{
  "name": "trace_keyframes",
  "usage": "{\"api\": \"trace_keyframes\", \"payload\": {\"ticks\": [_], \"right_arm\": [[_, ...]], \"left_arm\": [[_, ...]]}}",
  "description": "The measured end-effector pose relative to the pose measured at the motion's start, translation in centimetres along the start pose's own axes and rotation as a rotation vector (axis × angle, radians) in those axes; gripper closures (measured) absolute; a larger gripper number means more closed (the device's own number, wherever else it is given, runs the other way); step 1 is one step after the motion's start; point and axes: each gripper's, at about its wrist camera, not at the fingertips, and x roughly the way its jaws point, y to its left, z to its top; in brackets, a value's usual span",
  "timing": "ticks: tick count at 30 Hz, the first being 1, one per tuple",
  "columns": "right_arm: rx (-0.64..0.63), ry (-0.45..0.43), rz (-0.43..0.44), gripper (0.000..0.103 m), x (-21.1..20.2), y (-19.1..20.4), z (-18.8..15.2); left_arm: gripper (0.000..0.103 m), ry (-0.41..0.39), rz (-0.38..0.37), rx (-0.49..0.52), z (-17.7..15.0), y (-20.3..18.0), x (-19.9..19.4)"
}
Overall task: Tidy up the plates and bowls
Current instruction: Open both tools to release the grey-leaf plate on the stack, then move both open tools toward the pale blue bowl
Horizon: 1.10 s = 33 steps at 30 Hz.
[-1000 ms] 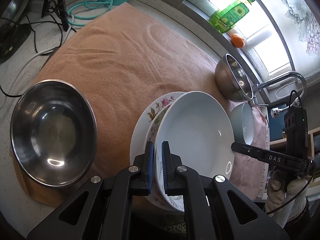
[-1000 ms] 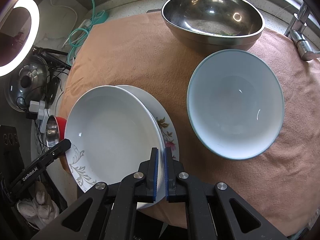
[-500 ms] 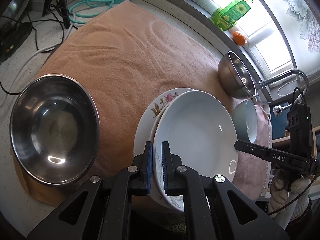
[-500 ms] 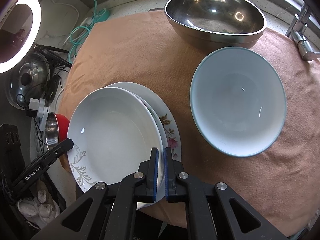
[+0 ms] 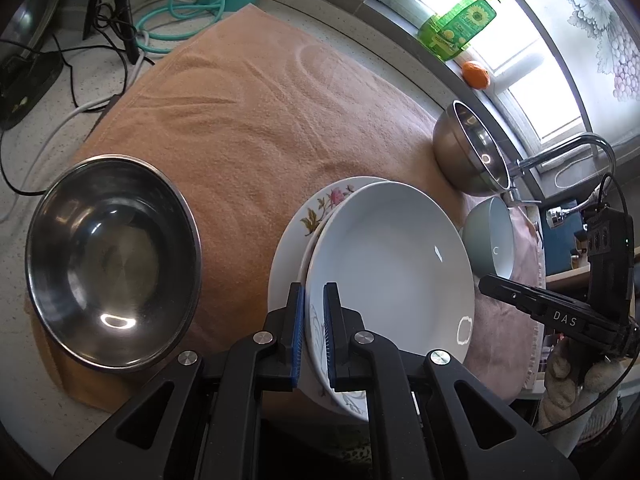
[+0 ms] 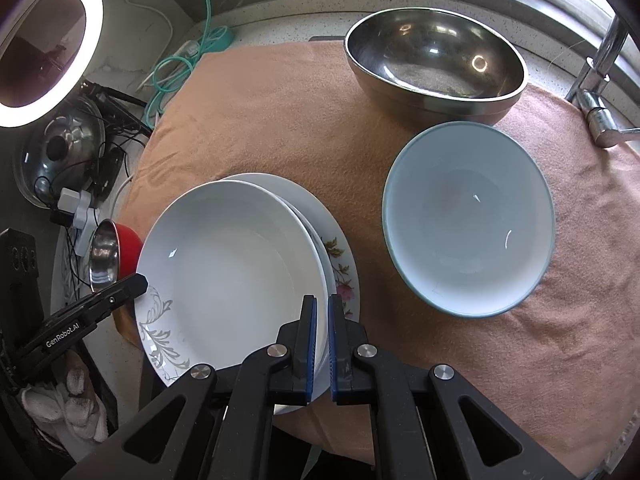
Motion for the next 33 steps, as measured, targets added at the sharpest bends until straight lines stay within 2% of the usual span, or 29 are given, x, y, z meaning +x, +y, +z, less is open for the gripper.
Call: {"api": "trace_keyframes", "payload": {"ticks": [2, 3, 12, 17, 22, 23, 25, 29, 30, 31, 33], "right_arm": [[0.004, -0.011, -0.004, 0.098, -0.3, -0.1, 0.1], [0.004, -0.021, -0.009, 0.098, -0.5, -0.1, 0.0], [0.03, -0.149, 0.024, 0.094, -4.5, -1.0, -2.3], [0.026, -0.25, -0.014, 0.094, -7.3, -1.6, -3.8], [0.055, -0.322, -0.005, 0.093, -9.4, -2.6, -4.7], [0.061, -0.334, -0.001, 0.092, -9.8, -2.8, -4.9], [0.07, -0.351, 0.01, 0.081, -10.3, -3.2, -5.1], [0.075, -0.371, 0.025, 0.078, -10.9, -3.6, -5.5], [0.074, -0.376, 0.031, 0.073, -11.1, -3.7, -5.5], [0.075, -0.382, 0.033, 0.069, -11.2, -3.7, -5.5], [0.082, -0.393, 0.027, 0.068, -11.4, -3.6, -5.7]], "left_arm": [[0.095, -0.011, -0.001, 0.002, 0.1, -0.1, -0.4], [0.091, -0.019, -0.007, 0.004, 0.1, -0.1, -0.7], [0.091, -0.091, -0.006, 0.031, -0.1, -1.0, -3.4], [0.091, -0.127, -0.002, 0.058, -0.4, -2.1, -4.6], [0.091, -0.15, -0.026, 0.053, -0.7, -2.8, -5.8], [0.091, -0.155, -0.027, 0.054, -0.7, -3.0, -6.0], [0.091, -0.16, -0.033, 0.05, -0.7, -3.2, -6.3], [0.091, -0.166, -0.035, 0.062, -0.4, -3.5, -6.7], [0.09, -0.168, -0.034, 0.068, -0.3, -3.6, -6.8], [0.088, -0.169, -0.035, 0.077, -0.1, -3.7, -6.9], [0.076, -0.179, -0.034, 0.098, 0.6, -3.9, -7.0]]}}
